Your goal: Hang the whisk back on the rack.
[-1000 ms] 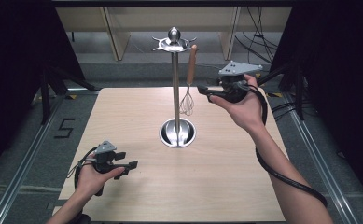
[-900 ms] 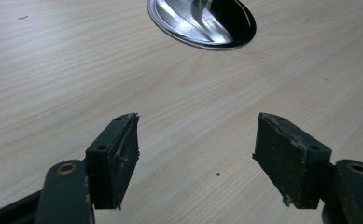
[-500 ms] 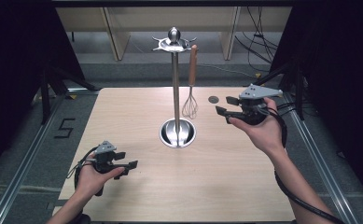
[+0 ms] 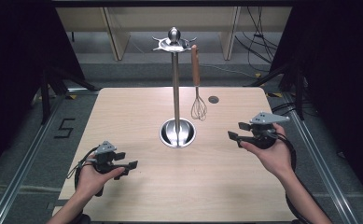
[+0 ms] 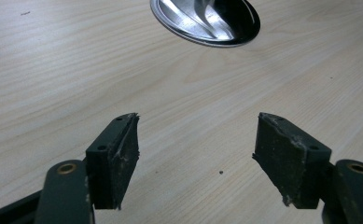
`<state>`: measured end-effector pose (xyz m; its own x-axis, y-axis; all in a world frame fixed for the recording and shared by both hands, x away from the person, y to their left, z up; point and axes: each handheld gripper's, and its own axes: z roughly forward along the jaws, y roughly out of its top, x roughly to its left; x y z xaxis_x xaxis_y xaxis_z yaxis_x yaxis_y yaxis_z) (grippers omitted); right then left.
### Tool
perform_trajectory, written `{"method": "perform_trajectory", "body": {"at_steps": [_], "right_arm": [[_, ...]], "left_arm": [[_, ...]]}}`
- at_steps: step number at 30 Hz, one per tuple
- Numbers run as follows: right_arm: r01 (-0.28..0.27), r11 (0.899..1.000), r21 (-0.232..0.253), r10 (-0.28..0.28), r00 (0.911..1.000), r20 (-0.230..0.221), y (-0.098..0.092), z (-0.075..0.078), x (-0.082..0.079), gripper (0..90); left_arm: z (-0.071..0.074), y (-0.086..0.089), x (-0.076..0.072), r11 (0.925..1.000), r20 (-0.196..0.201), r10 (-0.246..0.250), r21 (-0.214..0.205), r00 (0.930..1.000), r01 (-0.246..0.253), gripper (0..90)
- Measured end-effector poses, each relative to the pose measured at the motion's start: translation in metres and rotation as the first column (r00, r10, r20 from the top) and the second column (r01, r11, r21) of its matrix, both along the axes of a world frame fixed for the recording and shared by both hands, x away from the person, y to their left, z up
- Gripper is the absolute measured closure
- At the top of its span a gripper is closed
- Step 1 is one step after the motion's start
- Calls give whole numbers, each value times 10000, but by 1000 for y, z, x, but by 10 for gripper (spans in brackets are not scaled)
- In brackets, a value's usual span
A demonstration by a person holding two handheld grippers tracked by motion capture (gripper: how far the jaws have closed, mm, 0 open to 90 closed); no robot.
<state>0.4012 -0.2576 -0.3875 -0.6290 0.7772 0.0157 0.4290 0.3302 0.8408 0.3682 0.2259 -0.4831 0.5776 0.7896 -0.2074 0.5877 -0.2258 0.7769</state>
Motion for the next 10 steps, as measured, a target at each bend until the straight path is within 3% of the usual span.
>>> {"method": "perform_trajectory", "body": {"at_steps": [3, 5, 6, 8, 10], "right_arm": [[206, 9998, 60, -203, 9987, -466, -10, -23, -7, 426], [275, 9996, 97, -271, 9989, -392, -14, -29, -9, 426], [520, 9983, 245, -504, 9968, -625, -18, -41, -13, 426], [572, 9979, 293, -542, 9940, -947, -21, -46, -15, 426], [593, 9977, 342, -563, 9950, -827, -22, -48, -15, 426]], "left_arm": [[0, 1, 0, 9998, -37, -92, 169, 10000, 93, 297], [0, 1, 0, 9998, -64, -71, 196, 10000, 72, 297], [0, 0, 0, 9999, -80, -59, 156, 10000, 61, 297], [0, -1, 0, 9999, -41, -92, 109, 9999, 93, 297], [0, -2, 0, 10000, -40, -54, 15, 10000, 54, 297]]}}
